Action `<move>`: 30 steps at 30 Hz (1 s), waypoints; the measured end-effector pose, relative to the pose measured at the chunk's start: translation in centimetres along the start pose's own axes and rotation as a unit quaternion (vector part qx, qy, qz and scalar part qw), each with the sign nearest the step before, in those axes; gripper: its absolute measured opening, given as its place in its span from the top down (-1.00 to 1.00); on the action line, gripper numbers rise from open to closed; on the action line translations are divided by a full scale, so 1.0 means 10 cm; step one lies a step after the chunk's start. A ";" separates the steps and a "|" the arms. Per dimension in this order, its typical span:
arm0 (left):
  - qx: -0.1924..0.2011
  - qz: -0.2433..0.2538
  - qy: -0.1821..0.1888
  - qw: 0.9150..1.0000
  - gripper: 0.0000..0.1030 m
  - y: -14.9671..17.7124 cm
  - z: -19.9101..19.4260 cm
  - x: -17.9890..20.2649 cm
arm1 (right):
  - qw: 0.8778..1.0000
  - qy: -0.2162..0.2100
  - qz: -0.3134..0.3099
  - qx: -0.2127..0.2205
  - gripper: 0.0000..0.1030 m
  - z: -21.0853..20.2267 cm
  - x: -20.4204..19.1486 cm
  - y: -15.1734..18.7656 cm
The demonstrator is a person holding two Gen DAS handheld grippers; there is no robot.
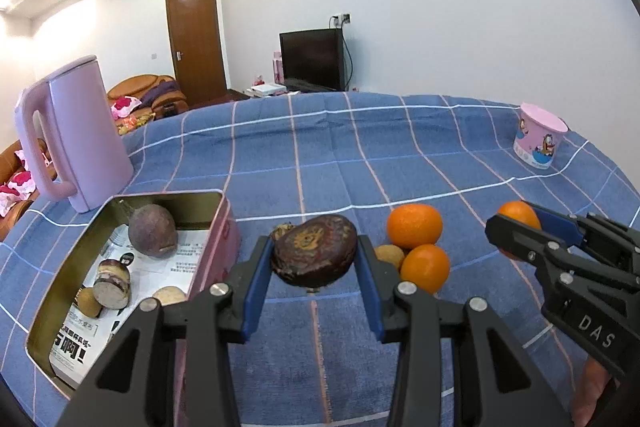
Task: Organize fruits
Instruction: 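Lift the brown fruit with the left tool while the right tool carries the orange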
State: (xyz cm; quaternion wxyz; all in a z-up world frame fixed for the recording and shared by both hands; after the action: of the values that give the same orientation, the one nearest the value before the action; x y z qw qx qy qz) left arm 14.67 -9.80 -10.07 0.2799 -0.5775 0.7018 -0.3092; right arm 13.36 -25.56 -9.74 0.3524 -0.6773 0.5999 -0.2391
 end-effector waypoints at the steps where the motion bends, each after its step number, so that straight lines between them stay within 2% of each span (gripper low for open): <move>1: 0.002 0.001 -0.001 1.000 0.16 0.00 -0.01 0.00 | 1.000 0.000 0.000 0.002 0.33 -0.01 0.00 0.00; 30: 0.048 -0.011 -0.014 0.999 0.16 0.00 -0.18 -0.05 | 0.999 0.006 -0.010 0.050 0.33 -0.18 -0.05 -0.01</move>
State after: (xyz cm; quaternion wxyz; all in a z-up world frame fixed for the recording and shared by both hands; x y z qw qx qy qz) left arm 13.37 -9.11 -8.86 0.3134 -0.5758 0.6756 -0.3374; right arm 11.98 -25.43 -8.48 0.3799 -0.6631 0.5827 -0.2764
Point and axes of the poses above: each gripper's, at about its wrist camera, not at the fingertips, and z roughly the way its jaws point, x to its right, y to its underside, the point moved 5 cm from there along z, roughly the way its jaws point, and after that the axes turned 7 degrees about -x, right-handed, at the moved point
